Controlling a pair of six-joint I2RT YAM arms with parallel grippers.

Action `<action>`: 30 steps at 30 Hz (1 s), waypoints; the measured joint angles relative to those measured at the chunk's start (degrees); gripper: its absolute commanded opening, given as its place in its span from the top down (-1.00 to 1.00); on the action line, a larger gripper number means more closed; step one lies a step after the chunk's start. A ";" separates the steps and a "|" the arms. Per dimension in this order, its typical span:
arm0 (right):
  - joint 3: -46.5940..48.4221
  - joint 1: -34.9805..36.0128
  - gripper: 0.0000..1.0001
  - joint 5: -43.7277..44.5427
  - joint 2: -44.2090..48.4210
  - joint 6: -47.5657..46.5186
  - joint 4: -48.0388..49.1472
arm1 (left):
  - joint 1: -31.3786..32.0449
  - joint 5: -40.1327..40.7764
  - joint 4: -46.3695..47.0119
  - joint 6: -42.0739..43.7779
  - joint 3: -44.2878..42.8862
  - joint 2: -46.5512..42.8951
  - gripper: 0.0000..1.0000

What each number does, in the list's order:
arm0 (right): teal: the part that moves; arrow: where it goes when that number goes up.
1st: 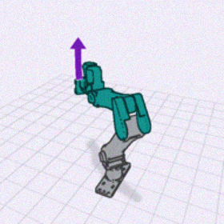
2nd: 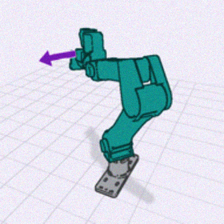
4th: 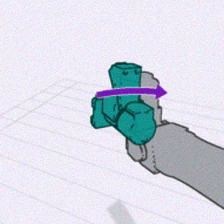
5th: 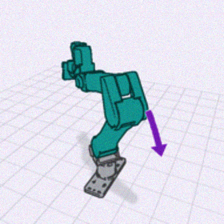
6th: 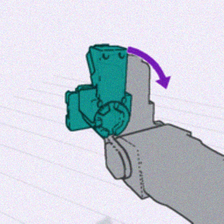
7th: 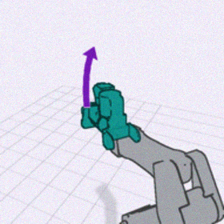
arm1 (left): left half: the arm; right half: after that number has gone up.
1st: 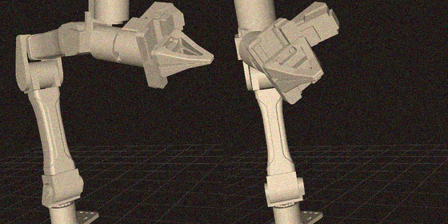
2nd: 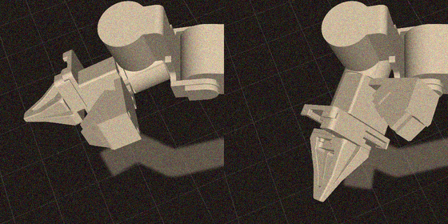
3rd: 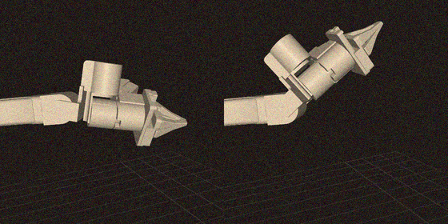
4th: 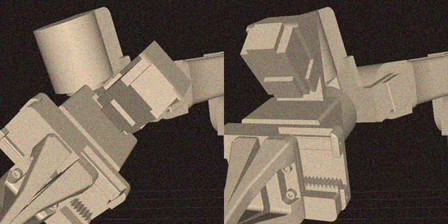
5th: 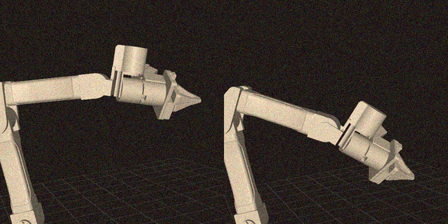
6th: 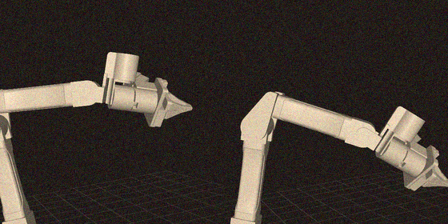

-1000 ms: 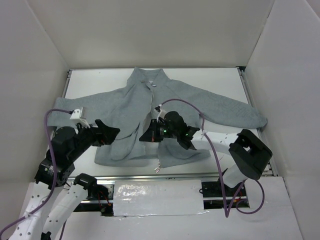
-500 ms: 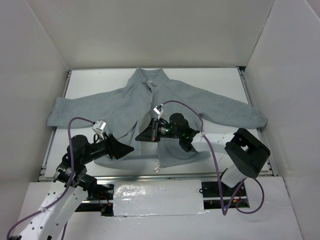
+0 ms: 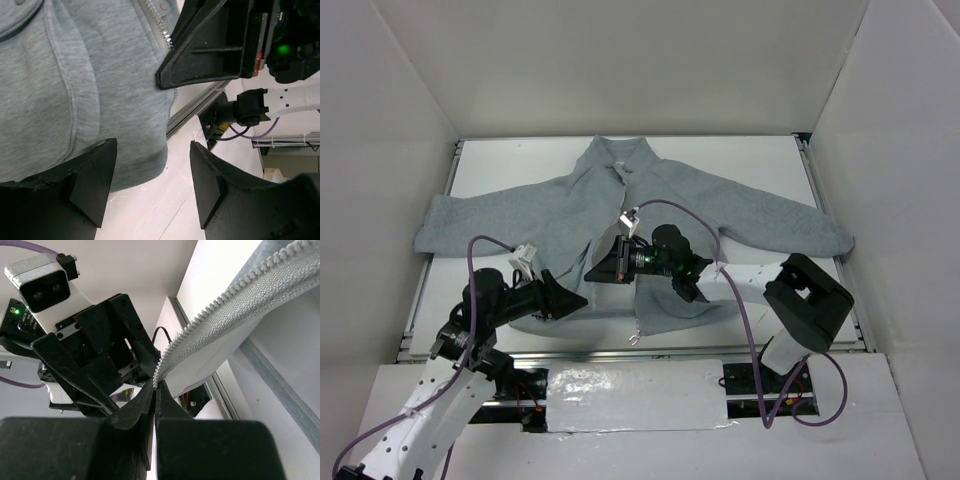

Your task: Zip up the jacket

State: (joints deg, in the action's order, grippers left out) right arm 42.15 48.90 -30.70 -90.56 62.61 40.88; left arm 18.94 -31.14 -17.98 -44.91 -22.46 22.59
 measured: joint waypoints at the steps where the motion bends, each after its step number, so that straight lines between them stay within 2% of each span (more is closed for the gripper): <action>1: 0.24 0.15 1.00 0.00 -0.26 0.02 -0.15 | 0.00 0.28 -0.24 0.00 0.07 0.07 -0.45; 6: 1.03 0.55 1.00 0.09 -0.94 0.02 -0.68 | 0.42 2.34 -1.51 0.00 0.33 0.39 -0.42; 13: 2.82 1.64 1.00 1.22 -1.03 -0.44 -3.45 | 0.76 2.54 0.55 -0.48 3.04 1.18 -0.09; 19: 3.50 2.23 1.00 2.08 -1.84 -0.70 -4.87 | 0.87 2.34 1.81 -0.50 4.13 1.44 0.11; 21: 3.74 2.23 1.00 2.23 -2.21 -0.70 -5.03 | 0.90 2.27 2.05 -0.61 4.13 1.55 0.32; 22: 3.85 2.25 1.00 2.29 -2.34 -0.70 -5.07 | 0.92 2.25 2.38 -0.72 4.15 1.62 0.50; 23: 3.96 2.25 1.00 2.38 -2.49 -0.68 -5.07 | 0.94 2.12 2.84 -0.83 4.20 1.66 0.79; 25: 4.11 2.32 1.00 2.54 -2.69 -0.68 -5.07 | 0.98 1.79 3.98 -0.85 4.48 1.88 1.00; 27: 4.11 2.38 1.00 2.64 -2.69 -0.68 -5.09 | 1.03 1.16 5.03 -0.63 4.74 2.80 1.00; 29: 4.11 2.45 0.72 2.67 -2.69 -0.66 -5.20 | 1.03 0.70 6.56 -0.79 5.31 3.54 1.00; 30: 4.11 2.45 0.46 2.67 -2.69 -0.52 -5.27 | 1.03 0.35 7.56 -1.03 5.88 3.50 1.00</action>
State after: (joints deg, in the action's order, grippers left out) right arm 46.26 51.35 -28.03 -93.25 62.08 35.62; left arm 19.97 -30.79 -10.41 -45.93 -16.58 26.09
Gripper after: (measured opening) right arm 0.100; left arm 0.052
